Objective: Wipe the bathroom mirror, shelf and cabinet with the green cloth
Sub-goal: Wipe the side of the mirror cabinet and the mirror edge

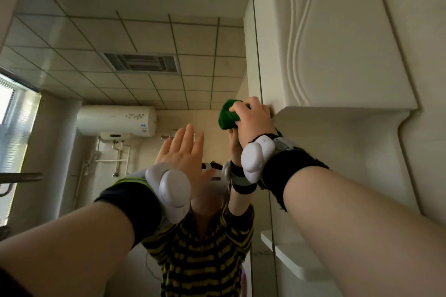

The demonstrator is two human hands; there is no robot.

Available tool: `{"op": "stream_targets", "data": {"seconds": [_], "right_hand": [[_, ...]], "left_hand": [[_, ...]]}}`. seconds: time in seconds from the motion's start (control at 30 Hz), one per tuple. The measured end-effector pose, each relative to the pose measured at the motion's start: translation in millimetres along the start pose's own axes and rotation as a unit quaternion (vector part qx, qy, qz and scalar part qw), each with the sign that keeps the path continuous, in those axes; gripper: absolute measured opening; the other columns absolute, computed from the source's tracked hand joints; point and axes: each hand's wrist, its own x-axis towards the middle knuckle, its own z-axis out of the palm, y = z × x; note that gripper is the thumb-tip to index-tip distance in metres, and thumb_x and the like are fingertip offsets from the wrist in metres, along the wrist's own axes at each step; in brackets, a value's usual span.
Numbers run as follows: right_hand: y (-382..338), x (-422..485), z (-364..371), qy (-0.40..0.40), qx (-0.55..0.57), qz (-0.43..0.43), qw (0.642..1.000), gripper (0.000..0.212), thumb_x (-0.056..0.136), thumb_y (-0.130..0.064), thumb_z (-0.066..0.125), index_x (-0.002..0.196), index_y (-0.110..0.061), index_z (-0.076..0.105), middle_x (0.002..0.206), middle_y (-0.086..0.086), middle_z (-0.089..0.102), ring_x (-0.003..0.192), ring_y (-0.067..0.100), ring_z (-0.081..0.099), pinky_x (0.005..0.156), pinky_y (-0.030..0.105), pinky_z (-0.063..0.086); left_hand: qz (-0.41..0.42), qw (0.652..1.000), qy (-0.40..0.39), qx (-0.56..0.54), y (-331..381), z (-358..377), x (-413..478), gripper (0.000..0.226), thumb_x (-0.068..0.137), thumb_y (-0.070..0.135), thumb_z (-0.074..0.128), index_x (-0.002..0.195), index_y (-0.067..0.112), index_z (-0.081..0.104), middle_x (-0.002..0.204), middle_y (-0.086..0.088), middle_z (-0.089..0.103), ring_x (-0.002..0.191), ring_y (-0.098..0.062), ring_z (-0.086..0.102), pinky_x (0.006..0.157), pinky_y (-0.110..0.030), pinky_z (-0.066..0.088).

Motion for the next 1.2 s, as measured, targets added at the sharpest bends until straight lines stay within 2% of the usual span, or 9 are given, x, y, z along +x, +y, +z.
{"op": "stream_targets", "data": {"seconds": [0.1,0.27,0.4,0.6,0.7,0.87,0.97,1.2], "right_hand": [[2,3,2,0.008,0.006,-0.001,1.000,0.037,0.078,0.005,0.046,0.108,-0.015,0.052,0.116,0.007,0.041,0.100,0.024,0.036,0.073,0.032,0.031],[4,8,5,0.039,0.003,-0.001,0.999,0.037,0.077,0.005,0.046,0.107,-0.014,0.054,0.113,0.008,0.042,0.090,0.020,0.027,0.071,0.032,0.033],[0,25,2,0.035,0.001,0.027,0.999,0.038,0.079,0.002,0.044,0.111,-0.016,0.053,0.117,0.009,0.041,0.101,0.029,0.037,0.085,0.038,0.040],[3,46,0,0.056,0.026,0.025,0.998,0.042,0.081,0.002,0.045,0.118,-0.017,0.052,0.122,0.010,0.041,0.110,0.032,0.038,0.092,0.039,0.041],[4,41,5,0.079,0.018,0.015,0.997,0.044,0.081,0.003,0.045,0.118,-0.018,0.053,0.121,0.009,0.041,0.106,0.031,0.039,0.090,0.035,0.040],[3,15,15,0.102,0.007,0.018,0.995,0.042,0.080,0.002,0.047,0.114,-0.020,0.057,0.121,0.007,0.044,0.104,0.031,0.039,0.086,0.034,0.035],[3,-7,22,0.099,0.017,0.007,0.995,0.041,0.080,0.005,0.047,0.112,-0.017,0.058,0.122,0.009,0.044,0.104,0.030,0.037,0.075,0.032,0.032],[3,-48,26,0.105,0.057,0.013,0.993,0.037,0.082,0.001,0.050,0.114,-0.016,0.061,0.120,0.011,0.047,0.107,0.032,0.040,0.078,0.038,0.044]], "left_hand": [[-0.004,1.000,0.005,-0.028,4,3,-1,0.085,0.088,0.064,0.037,0.148,0.019,-0.004,0.156,-0.008,-0.016,0.144,-0.025,-0.012,0.116,-0.037,0.009],[-0.004,1.000,-0.008,-0.019,4,7,-2,0.096,0.082,0.070,0.042,0.148,0.021,-0.008,0.154,-0.007,-0.021,0.142,-0.025,-0.018,0.115,-0.037,0.010],[-0.008,1.000,-0.006,-0.009,5,11,-2,0.104,0.076,0.074,0.045,0.148,0.021,-0.008,0.154,-0.007,-0.022,0.142,-0.025,-0.018,0.115,-0.038,0.012],[-0.010,1.000,-0.018,0.012,4,18,2,0.115,0.068,0.081,0.045,0.147,0.019,-0.011,0.153,-0.009,-0.024,0.142,-0.027,-0.019,0.115,-0.038,0.009],[-0.013,0.999,-0.024,0.017,5,20,4,0.115,0.071,0.077,0.049,0.146,0.016,-0.012,0.152,-0.011,-0.024,0.141,-0.029,-0.019,0.115,-0.038,0.004],[-0.019,0.999,-0.018,0.022,6,20,3,0.115,0.071,0.073,0.055,0.147,0.016,-0.010,0.153,-0.012,-0.021,0.142,-0.029,-0.017,0.115,-0.038,0.006],[-0.023,0.999,-0.019,0.019,7,20,3,0.116,0.072,0.072,0.056,0.147,0.016,-0.012,0.153,-0.011,-0.022,0.142,-0.028,-0.018,0.115,-0.037,0.004],[-0.015,0.999,0.003,0.028,7,18,-3,0.113,0.072,0.074,0.052,0.148,0.016,-0.009,0.154,-0.012,-0.019,0.143,-0.028,-0.015,0.115,-0.037,0.006]]}}
